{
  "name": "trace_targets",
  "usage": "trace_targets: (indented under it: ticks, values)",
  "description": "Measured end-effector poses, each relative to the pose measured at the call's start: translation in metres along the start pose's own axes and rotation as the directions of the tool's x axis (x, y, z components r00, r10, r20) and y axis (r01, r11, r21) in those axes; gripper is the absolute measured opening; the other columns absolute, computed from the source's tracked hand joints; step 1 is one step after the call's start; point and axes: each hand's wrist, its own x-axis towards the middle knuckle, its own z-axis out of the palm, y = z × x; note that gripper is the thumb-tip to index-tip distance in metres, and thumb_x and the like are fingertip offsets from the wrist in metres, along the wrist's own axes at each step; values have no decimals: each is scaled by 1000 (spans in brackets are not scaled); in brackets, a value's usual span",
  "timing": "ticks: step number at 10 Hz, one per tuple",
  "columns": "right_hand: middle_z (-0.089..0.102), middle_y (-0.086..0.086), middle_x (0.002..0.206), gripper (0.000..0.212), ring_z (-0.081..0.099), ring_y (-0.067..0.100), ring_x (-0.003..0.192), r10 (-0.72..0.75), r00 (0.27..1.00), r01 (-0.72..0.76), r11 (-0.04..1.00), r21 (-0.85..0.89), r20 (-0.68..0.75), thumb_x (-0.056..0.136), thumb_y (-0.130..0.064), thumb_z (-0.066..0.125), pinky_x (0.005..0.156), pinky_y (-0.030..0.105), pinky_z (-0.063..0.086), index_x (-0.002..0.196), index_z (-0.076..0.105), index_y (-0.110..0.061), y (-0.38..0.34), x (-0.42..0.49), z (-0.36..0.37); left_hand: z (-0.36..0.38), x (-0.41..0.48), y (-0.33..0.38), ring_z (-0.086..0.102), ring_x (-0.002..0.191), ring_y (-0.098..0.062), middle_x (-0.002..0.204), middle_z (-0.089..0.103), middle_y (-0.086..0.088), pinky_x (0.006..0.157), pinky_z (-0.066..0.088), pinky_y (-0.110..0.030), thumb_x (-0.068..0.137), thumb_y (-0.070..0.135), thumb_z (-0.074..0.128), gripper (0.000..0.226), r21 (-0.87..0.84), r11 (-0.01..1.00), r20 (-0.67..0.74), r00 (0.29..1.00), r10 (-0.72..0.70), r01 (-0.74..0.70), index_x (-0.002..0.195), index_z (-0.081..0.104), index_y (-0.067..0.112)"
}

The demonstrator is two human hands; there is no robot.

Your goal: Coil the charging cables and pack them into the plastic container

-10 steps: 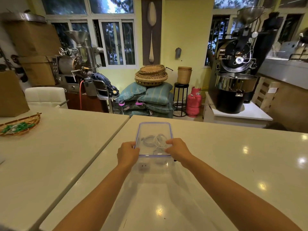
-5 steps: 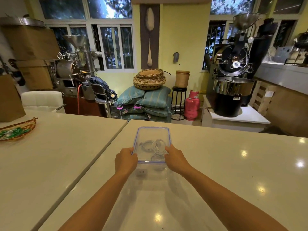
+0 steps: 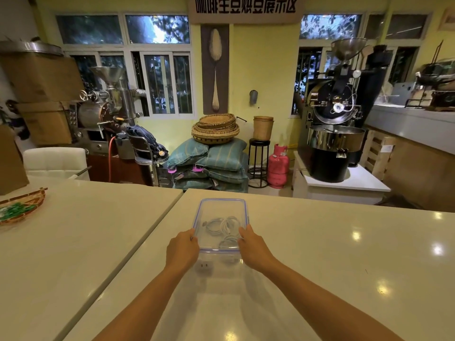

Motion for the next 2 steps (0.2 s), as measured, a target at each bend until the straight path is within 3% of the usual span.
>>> trace_targets:
  ticks: [1, 2]
  values:
    - [28, 17, 145, 32, 51, 31, 114, 20, 999, -21, 999, 36, 24, 96, -12, 31, 93, 33, 44, 127, 39, -6, -2, -1, -4, -3, 4, 1, 54, 74, -30, 82, 60, -17, 66, 41, -33, 92, 12, 35, 26, -14, 1000, 50, 999, -20, 21, 82, 56, 0]
    - [27, 14, 148, 45, 38, 31, 129, -12, 1000, 11, 995, 103, 11, 96, -21, 31, 101, 35, 35, 139, 27, -10, -3, -4, -18, -14, 12, 11, 54, 75, -23, 87, 62, -12, 69, 43, -31, 93, 20, 36, 27, -38, 999, 124, 992, -27, 32, 82, 58, 9]
